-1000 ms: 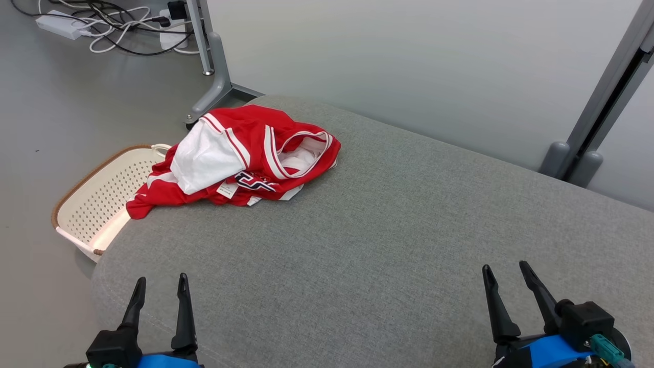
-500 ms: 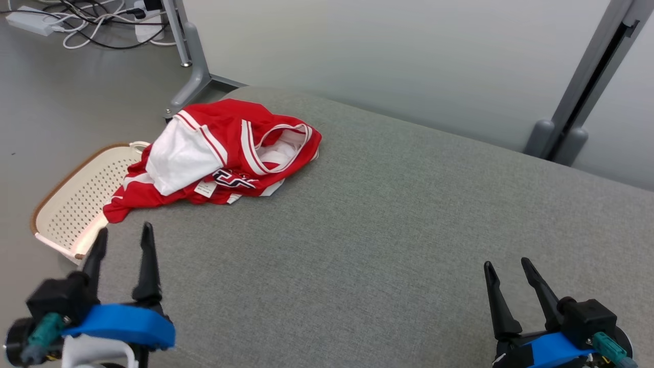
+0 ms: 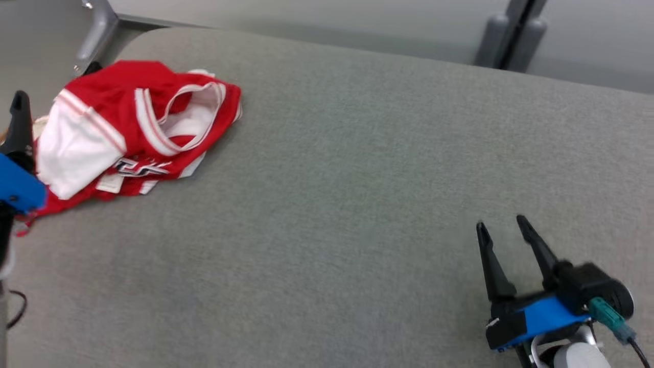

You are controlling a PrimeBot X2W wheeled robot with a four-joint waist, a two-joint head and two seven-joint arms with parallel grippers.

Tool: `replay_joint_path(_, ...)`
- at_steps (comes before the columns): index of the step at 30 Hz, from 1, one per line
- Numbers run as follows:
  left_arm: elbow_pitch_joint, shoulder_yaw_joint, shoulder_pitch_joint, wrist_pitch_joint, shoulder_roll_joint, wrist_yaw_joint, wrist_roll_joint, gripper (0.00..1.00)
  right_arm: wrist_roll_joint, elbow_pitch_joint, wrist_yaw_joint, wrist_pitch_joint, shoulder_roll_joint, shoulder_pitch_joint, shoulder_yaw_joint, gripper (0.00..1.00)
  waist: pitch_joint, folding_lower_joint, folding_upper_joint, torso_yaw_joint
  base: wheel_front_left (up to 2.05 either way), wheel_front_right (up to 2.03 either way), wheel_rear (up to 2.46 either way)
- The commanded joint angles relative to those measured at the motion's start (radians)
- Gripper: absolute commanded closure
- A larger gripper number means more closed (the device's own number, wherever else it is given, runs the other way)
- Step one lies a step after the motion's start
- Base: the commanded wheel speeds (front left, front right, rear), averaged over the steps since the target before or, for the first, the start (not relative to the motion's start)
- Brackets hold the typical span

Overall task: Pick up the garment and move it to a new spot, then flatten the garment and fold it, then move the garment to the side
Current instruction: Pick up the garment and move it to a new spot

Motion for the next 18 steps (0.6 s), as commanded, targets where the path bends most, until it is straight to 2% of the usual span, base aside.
replay_joint_path(1,0.035,0.014,-0.045,0.033,0.027,-0.01,-0.018,0.0,-0.015,-0.021,0.0,0.012,-0.006,-0.023,0.008,0.0,0.036,-0.0002,-0.0001,-0.037,0.0,0.0,0.0)
replay_joint_path(4,0.089,0.046,-0.088,0.082,0.084,-0.01,-0.038,0.0,-0.03,-0.057,0.0,0.025,-0.006,-0.04,0.018,0.0,0.096,-0.0002,-0.0001,-0.099,0.0,0.0,0.0)
replay_joint_path(9,0.169,0.09,-0.145,0.156,0.145,-0.004,-0.08,0.0,-0.047,-0.101,0.0,0.047,-0.006,-0.05,0.014,0.0,0.187,-0.0002,-0.0001,-0.185,0.0,0.0,0.0)
replay_joint_path(12,0.24,0.106,-0.182,0.194,0.182,-0.019,-0.103,0.0,-0.053,-0.121,0.0,0.046,-0.006,-0.059,0.008,0.0,0.231,-0.0002,-0.0001,-0.221,0.0,0.0,0.0)
replay_joint_path(18,0.347,0.06,-0.207,0.269,0.248,-0.008,-0.054,0.0,-0.041,-0.141,0.0,0.043,-0.006,-0.062,0.011,0.0,0.282,-0.0002,-0.0001,-0.263,0.0,0.0,0.0)
